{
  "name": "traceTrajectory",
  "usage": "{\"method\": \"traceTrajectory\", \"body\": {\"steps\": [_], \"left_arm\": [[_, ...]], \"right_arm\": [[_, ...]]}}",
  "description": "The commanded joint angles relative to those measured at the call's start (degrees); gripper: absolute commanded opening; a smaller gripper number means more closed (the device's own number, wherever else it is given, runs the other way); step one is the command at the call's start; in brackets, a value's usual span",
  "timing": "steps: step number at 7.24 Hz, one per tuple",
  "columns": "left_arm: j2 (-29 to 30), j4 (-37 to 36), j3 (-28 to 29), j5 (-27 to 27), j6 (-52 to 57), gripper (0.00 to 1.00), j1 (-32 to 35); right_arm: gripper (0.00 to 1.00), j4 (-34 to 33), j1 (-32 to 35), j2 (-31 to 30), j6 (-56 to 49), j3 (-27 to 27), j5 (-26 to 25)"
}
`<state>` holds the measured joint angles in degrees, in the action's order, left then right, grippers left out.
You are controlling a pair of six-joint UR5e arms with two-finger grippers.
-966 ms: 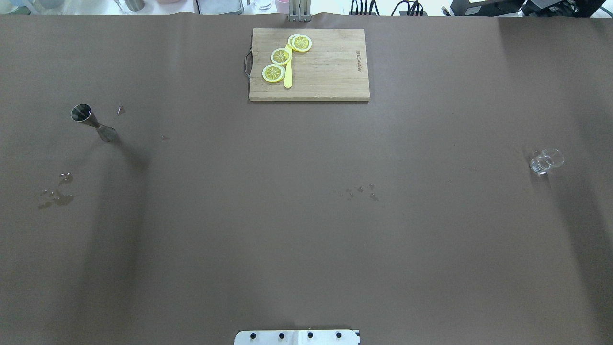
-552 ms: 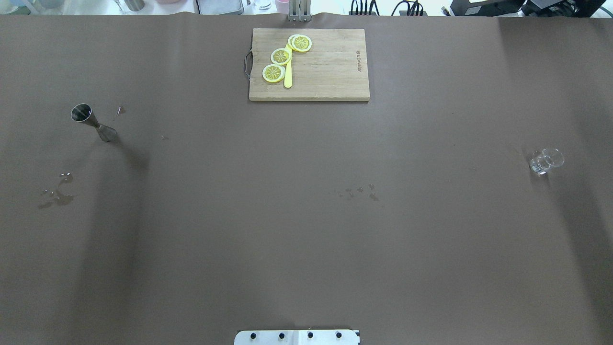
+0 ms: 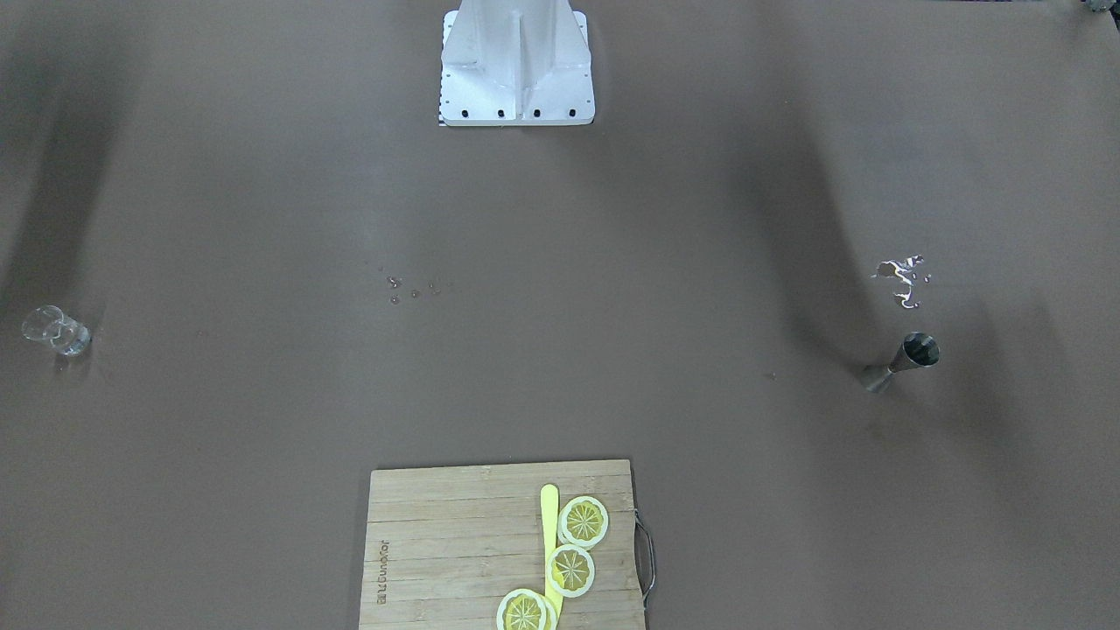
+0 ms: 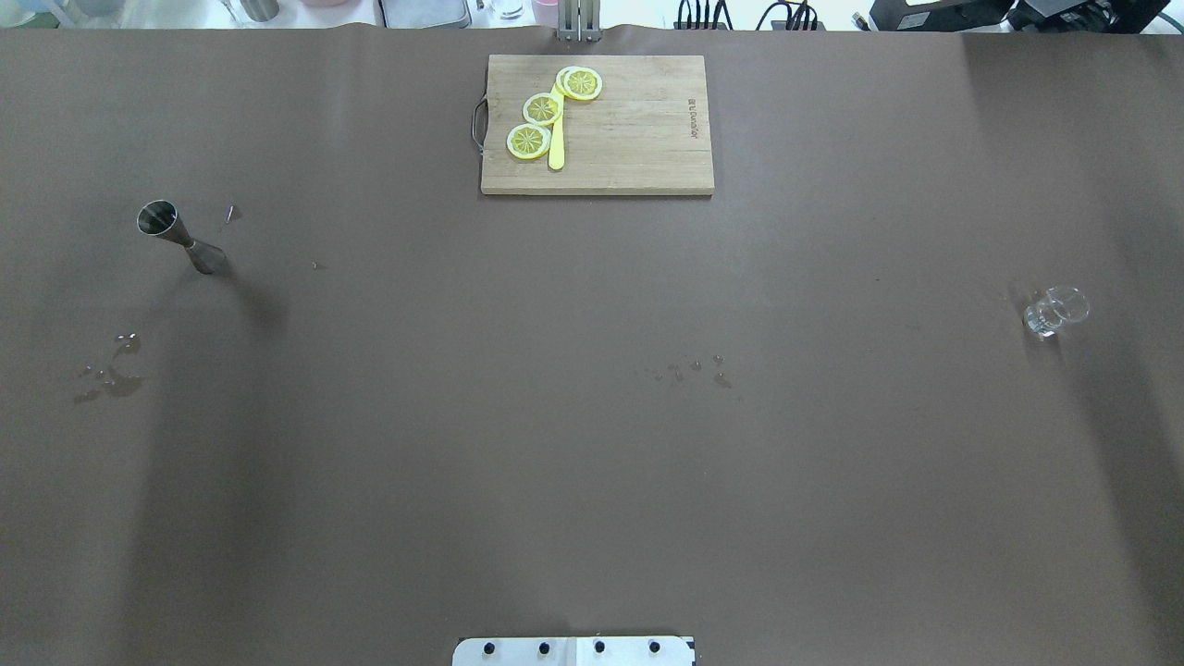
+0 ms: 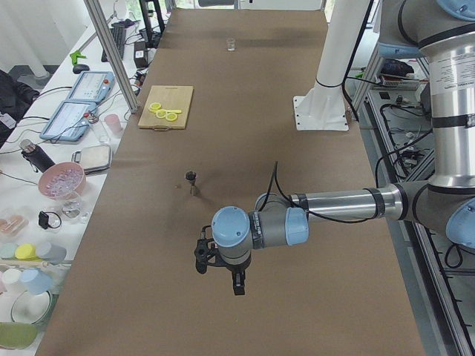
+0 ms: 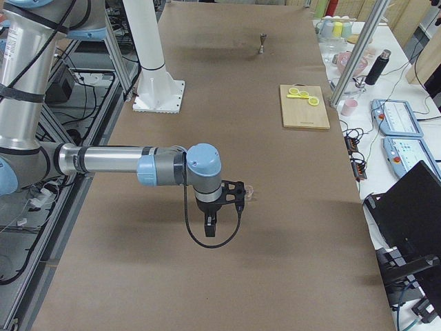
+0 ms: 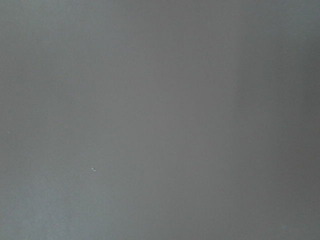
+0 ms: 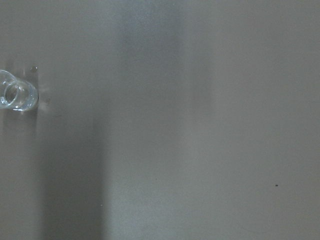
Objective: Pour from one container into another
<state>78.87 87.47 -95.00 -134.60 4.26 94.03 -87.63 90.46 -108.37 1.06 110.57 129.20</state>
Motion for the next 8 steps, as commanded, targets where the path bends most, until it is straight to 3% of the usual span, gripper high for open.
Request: {"method": "traceTrajectory", "body": {"steps": [1,2,3,8], "left_arm": [[-0.21,0.07,2.35,0.3,0.23,0.98,-0.07],[0.14,0.16,6.02,0.21,0.23,0.98,-0.07],[-0.03,0.16,6.05,-0.05,0.23,0.98,-0.07],[0.66,-0.02,1.49,0.03,0.14,0.98,-0.07]], "right_arm": [[1.0,-0.08,-0.02,0.0,-0.01,-0.01,-0.09],[1.0,0.0,-0.02,0.0,-0.01,-0.01,-0.09],[1.0,0.0,-0.02,0.0,-0.01,0.08,-0.09],[1.0,0.0,-0.02,0.09,-0.01,0.08,-0.18]]}}
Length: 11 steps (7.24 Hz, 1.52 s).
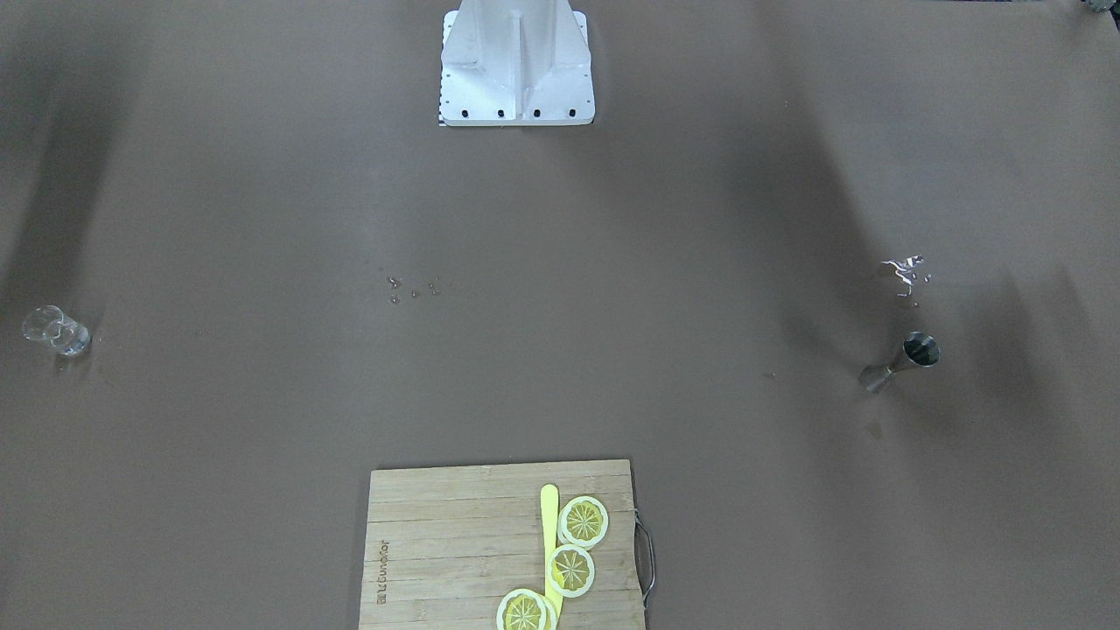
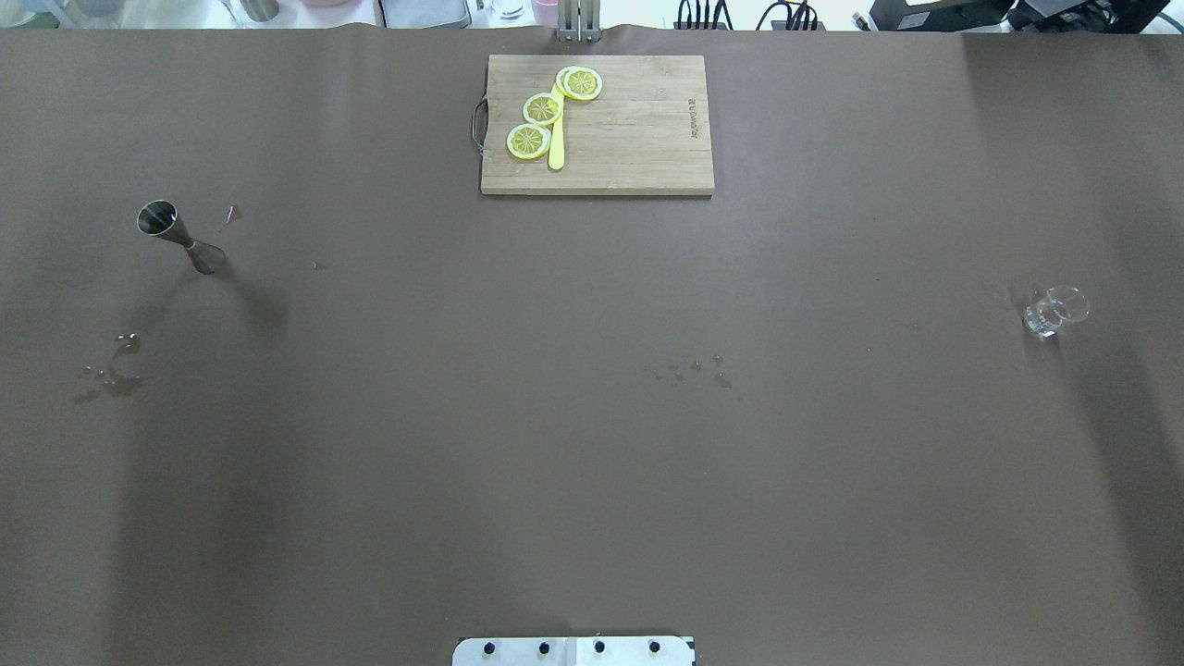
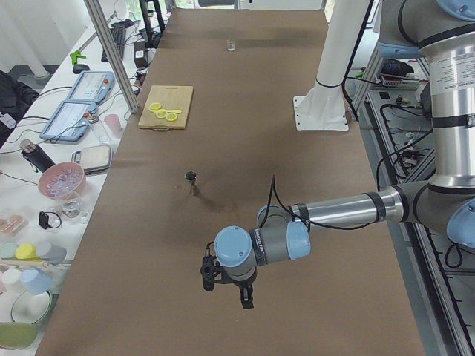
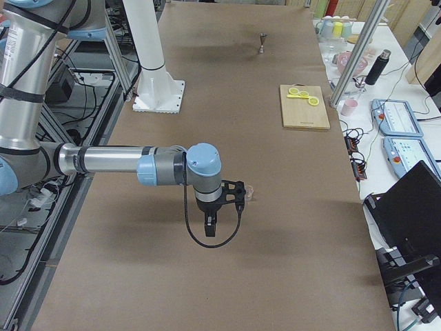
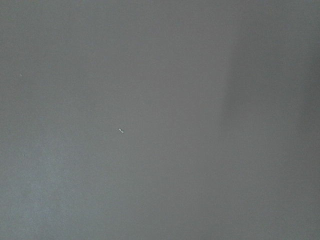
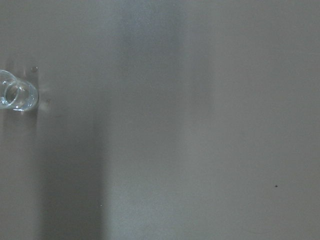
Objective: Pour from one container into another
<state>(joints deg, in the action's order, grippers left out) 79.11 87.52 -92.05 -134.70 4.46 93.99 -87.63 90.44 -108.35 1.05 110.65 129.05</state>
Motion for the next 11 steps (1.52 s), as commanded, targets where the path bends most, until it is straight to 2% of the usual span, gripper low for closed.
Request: {"method": "traceTrajectory", "body": {"steps": [1,2,6,11], "left_arm": [[0.43,0.02,-1.98,-0.03,-0.07,0.98,0.05],[0.43,0.11,-3.82,-0.04,0.02,0.98,-0.04],[0.17,0.02,-4.09,-0.12,-0.07,0.98,-0.04],[0.08,0.19,-4.01,-0.12,0.02,0.98,0.05]], "right_arm": [[1.0,0.0,0.0,-0.02,0.0,0.0,-0.03],[1.0,0.0,0.0,-0.02,0.0,0.0,-0.03],[1.0,0.09,0.0,0.07,0.44,0.09,0.41],[1.0,0.09,0.0,0.77,1.06,-0.18,5.94]]}}
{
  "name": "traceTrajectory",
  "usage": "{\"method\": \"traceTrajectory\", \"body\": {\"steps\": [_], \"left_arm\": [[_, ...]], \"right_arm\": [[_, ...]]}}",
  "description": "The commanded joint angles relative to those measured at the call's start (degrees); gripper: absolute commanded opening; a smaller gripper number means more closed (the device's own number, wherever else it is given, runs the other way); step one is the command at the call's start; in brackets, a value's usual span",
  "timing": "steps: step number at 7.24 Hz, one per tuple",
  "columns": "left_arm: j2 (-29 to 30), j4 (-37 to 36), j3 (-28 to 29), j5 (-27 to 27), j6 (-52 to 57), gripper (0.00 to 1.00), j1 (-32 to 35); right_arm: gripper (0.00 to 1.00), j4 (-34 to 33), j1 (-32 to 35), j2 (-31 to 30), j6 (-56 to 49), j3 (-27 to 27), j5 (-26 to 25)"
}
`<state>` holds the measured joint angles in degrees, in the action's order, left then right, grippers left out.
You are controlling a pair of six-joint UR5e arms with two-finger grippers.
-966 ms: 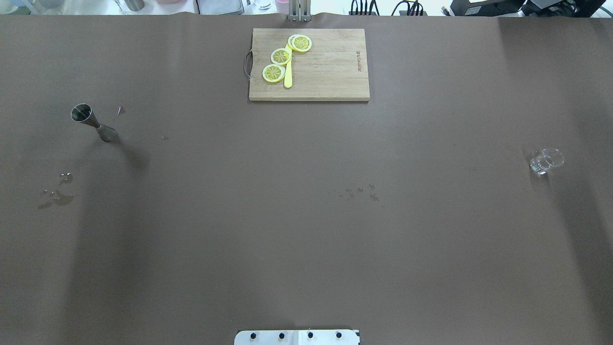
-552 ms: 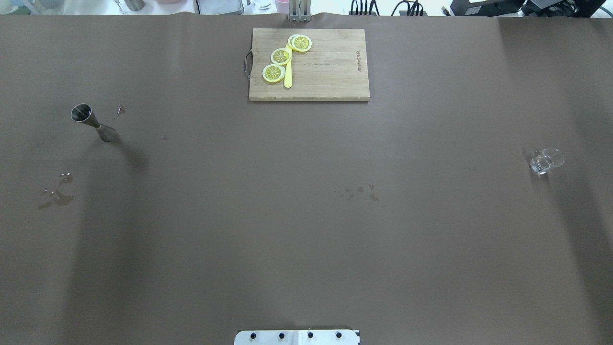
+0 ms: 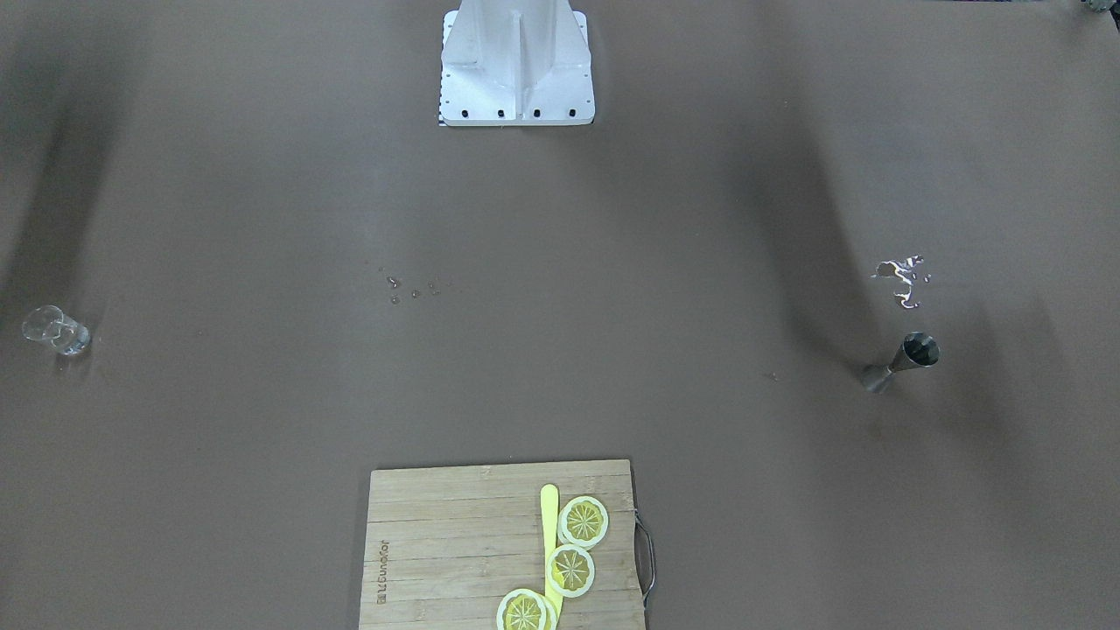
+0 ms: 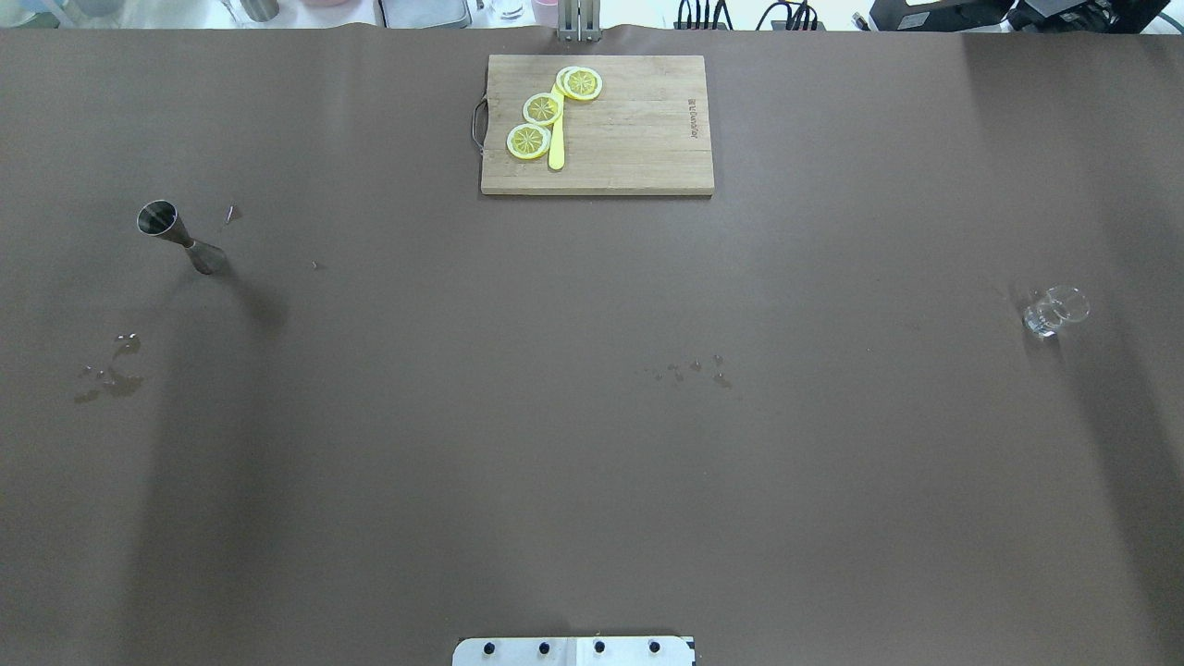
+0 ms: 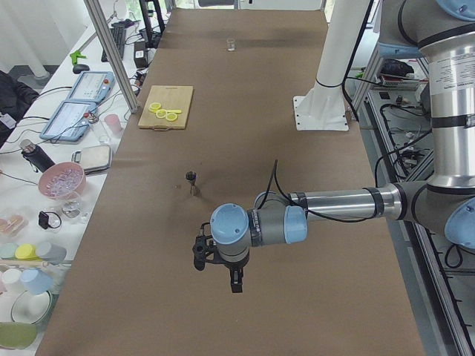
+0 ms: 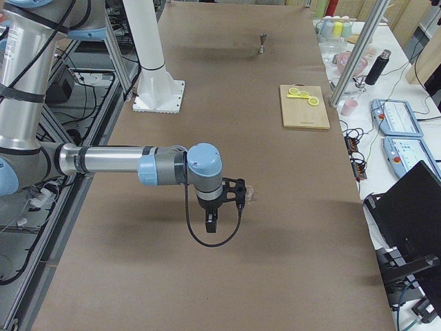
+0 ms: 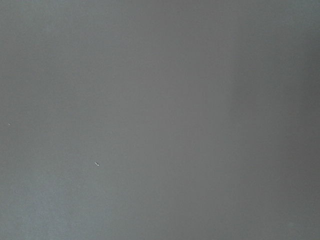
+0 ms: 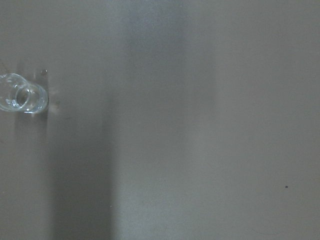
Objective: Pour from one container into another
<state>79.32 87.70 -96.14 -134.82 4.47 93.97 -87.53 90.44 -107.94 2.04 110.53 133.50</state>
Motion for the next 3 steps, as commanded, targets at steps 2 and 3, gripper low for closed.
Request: {"method": "traceTrajectory", "body": {"steps": [2,3], "left_arm": [[-0.13,0.01,-0.01,0.0,0.01,0.98,-0.01],[-0.13,-0.07,-0.02,0.0,0.01,0.98,-0.01]], "right_arm": [[1.0,0.08,0.0,0.97,0.06,-0.05,1.85],[1.0,-0.01,0.0,1.15,-0.02,-0.05,1.85]]}}
